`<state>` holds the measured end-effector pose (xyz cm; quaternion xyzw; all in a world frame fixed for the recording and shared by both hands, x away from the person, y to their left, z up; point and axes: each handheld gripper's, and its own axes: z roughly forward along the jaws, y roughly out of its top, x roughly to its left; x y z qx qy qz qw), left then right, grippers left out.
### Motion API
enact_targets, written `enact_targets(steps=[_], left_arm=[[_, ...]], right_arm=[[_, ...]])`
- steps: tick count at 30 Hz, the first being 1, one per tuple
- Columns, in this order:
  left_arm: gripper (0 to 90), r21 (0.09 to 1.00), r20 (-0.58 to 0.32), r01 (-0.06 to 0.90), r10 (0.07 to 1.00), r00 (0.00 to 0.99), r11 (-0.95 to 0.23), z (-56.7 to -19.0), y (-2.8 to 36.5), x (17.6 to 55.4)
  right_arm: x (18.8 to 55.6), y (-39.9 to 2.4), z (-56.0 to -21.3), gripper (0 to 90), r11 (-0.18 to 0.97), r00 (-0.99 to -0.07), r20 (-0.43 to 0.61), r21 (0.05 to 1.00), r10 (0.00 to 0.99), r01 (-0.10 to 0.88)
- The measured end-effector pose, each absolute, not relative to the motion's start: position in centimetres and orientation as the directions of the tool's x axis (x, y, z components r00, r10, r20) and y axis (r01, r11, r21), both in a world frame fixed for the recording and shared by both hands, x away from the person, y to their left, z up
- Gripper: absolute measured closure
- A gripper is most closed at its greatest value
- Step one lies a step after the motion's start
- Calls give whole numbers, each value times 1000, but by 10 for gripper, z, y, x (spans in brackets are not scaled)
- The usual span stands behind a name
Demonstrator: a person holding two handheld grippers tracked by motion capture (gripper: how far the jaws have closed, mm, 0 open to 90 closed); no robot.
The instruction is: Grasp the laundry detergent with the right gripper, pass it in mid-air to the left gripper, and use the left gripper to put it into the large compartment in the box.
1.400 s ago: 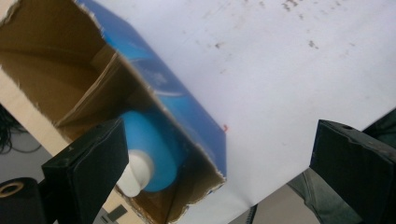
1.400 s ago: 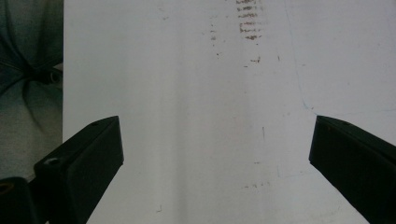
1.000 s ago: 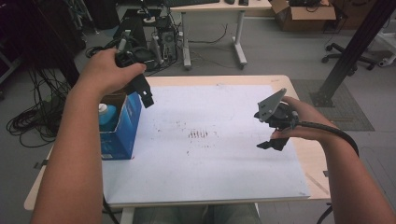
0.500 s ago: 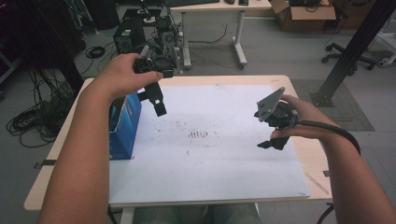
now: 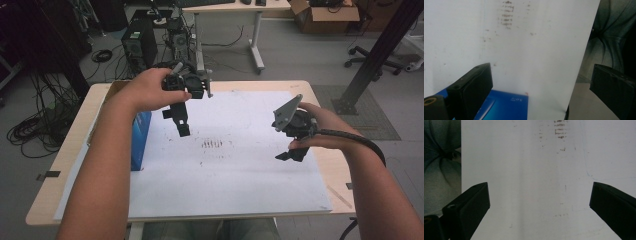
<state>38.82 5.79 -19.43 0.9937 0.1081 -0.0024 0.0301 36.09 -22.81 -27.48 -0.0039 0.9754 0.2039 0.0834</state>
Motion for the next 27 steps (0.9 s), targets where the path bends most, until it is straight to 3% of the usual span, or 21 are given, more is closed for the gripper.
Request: enact_targets(steps=[27], left_arm=[[44,97,-32,235,233,972,-967,-205,70,399]], right_arm=[[373,-218,-276,33,918,-989,-148,395,26,-35]])
